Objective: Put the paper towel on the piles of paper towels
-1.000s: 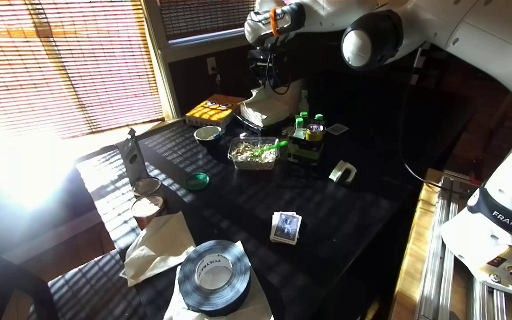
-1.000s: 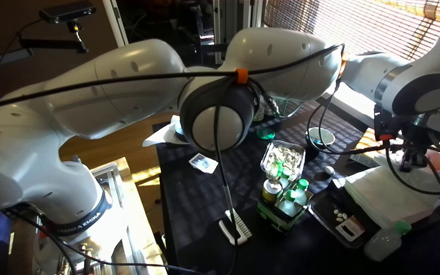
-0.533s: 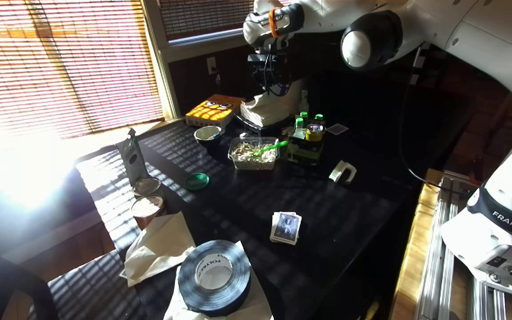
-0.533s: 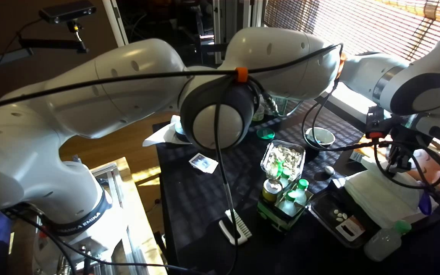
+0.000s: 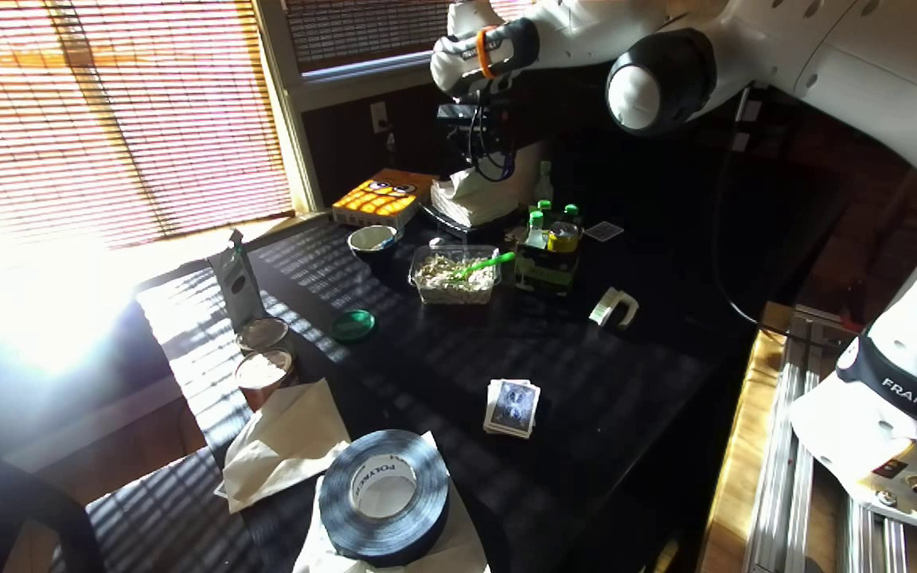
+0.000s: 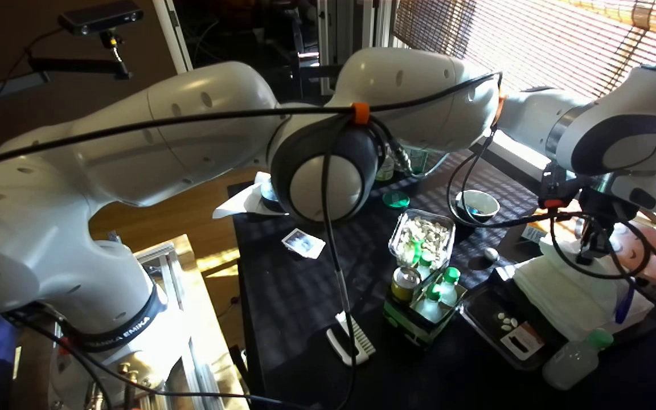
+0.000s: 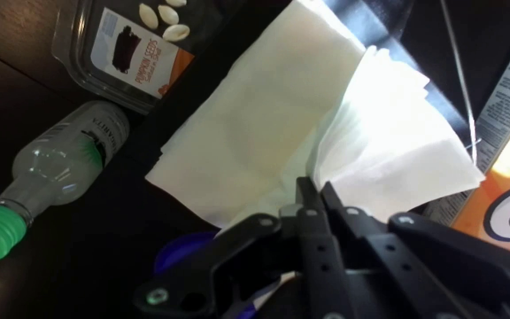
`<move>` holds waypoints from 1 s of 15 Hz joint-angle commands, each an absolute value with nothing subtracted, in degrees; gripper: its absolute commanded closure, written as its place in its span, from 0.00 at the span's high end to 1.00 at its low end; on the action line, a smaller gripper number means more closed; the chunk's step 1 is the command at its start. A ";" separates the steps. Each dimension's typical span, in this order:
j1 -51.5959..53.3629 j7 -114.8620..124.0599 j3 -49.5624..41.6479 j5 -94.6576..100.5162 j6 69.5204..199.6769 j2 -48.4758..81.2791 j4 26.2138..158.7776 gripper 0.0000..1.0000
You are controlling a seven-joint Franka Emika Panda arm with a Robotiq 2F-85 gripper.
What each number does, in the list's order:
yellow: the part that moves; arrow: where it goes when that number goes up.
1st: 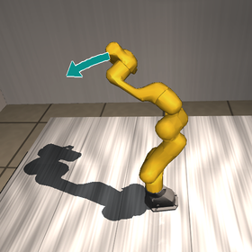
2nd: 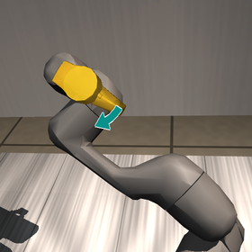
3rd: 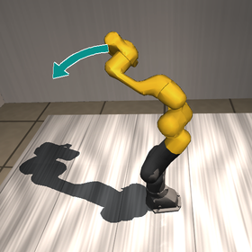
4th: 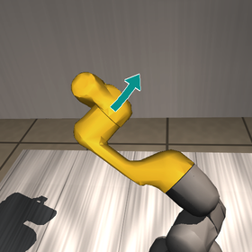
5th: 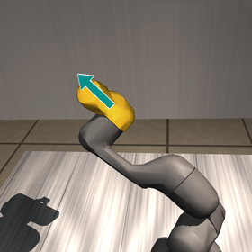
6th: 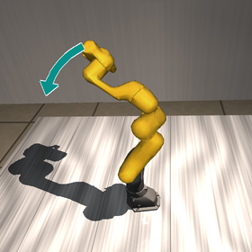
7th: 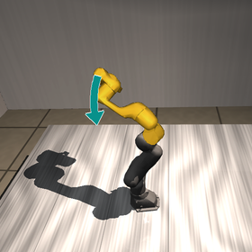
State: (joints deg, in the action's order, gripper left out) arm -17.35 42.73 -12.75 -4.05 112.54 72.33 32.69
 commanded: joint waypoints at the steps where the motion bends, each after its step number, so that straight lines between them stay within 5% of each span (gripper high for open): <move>1: -16.66 43.67 -15.59 -1.37 115.72 74.22 31.43 0.01; 15: -15.72 45.94 -15.48 -2.41 107.01 72.45 32.48 0.01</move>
